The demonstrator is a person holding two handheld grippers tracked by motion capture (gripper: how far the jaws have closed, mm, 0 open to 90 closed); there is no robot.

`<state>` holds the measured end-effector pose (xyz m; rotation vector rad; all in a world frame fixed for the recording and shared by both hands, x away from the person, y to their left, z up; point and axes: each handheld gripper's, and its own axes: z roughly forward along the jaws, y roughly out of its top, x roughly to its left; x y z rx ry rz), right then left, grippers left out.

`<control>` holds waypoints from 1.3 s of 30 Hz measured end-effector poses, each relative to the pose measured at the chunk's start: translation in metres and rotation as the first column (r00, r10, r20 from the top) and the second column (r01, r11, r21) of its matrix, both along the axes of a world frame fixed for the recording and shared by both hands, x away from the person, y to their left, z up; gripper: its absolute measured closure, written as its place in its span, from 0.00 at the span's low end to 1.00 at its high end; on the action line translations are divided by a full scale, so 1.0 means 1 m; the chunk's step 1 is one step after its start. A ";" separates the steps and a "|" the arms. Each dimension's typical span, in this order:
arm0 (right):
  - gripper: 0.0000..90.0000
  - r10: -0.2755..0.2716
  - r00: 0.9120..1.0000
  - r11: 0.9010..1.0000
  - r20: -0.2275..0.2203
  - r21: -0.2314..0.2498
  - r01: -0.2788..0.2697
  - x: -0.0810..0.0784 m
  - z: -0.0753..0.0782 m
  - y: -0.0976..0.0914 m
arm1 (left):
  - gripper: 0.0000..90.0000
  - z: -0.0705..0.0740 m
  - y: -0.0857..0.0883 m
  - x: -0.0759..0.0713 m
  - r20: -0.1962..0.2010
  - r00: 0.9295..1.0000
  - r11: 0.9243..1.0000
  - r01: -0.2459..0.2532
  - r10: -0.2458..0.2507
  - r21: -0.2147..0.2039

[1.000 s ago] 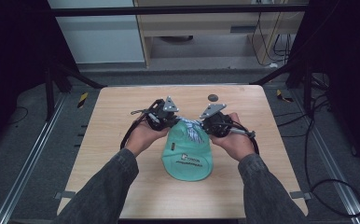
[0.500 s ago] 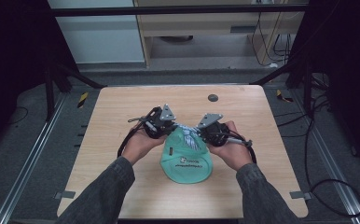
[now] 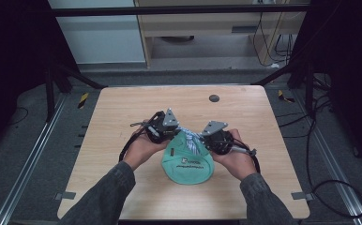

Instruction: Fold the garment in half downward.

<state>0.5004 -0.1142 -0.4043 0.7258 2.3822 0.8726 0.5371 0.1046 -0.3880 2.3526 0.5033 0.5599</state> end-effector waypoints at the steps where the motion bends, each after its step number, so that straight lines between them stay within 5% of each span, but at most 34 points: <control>1: 0.91 0.001 1.000 1.000 0.000 0.000 -0.001 -0.001 -0.002 0.000 | 0.88 -0.002 0.001 -0.003 0.000 1.000 1.000 0.000 0.000 -0.005; 11: 0.93 0.043 0.999 0.999 -0.014 0.005 -0.043 -0.013 -0.017 -0.001 | 0.88 -0.017 0.012 -0.023 -0.019 1.000 0.999 0.012 -0.013 -0.043; 33: 0.92 0.078 0.997 0.996 0.002 -0.050 -0.078 -0.021 0.000 0.002 | 0.92 -0.016 0.020 -0.044 -0.032 0.999 0.997 0.041 -0.043 -0.062; 39: 0.92 0.102 0.995 0.993 -0.010 -0.061 -0.103 -0.029 -0.005 0.003 | 0.92 -0.023 0.024 -0.052 -0.063 0.996 0.996 0.052 -0.057 -0.072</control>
